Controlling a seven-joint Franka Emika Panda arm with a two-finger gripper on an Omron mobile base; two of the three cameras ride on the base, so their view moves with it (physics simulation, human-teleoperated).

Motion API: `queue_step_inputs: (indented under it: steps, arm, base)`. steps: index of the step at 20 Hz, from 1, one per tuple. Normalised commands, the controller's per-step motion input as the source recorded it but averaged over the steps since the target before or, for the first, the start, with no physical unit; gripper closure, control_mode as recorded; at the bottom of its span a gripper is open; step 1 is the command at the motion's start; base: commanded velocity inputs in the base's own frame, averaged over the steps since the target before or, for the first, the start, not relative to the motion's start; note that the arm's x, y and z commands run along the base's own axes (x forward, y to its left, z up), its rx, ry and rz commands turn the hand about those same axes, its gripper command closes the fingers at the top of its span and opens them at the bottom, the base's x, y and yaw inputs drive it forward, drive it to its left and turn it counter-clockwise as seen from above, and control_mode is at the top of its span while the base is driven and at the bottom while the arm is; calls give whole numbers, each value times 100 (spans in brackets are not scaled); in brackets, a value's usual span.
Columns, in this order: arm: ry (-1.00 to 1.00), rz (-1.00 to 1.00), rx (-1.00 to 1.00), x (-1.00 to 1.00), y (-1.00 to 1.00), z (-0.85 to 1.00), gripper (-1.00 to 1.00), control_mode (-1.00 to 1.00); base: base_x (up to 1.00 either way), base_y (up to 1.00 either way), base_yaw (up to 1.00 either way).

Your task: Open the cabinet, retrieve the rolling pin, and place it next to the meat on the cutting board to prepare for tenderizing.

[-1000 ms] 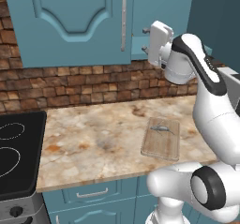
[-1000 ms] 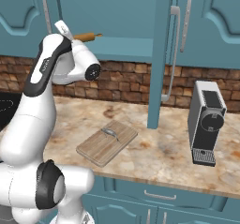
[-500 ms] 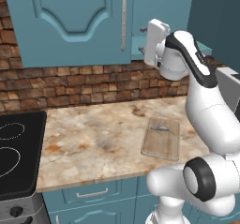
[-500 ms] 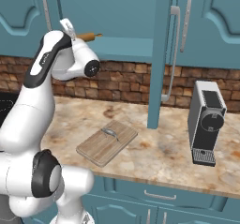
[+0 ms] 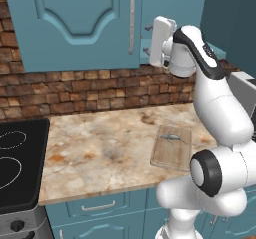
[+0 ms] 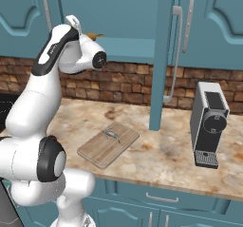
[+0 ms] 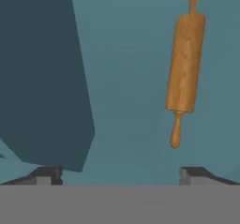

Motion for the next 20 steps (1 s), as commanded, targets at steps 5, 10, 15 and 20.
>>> queue_step_inputs:
  steps: [5, 10, 15, 20]
  arm:
    - [1, 13, 0, 20, 16, 0, -100, -100]
    - [0, 10, 0, 12, 25, 0, -100, -100]
    - [0, 9, 0, -26, 55, 0, -100, -100]
    - [-6, 7, 0, -63, 68, 0, -100, -100]
  base:
    - [0, 0, 0]
    - [0, 0, 0]
    - [0, 0, 0]
    - [0, 0, 0]
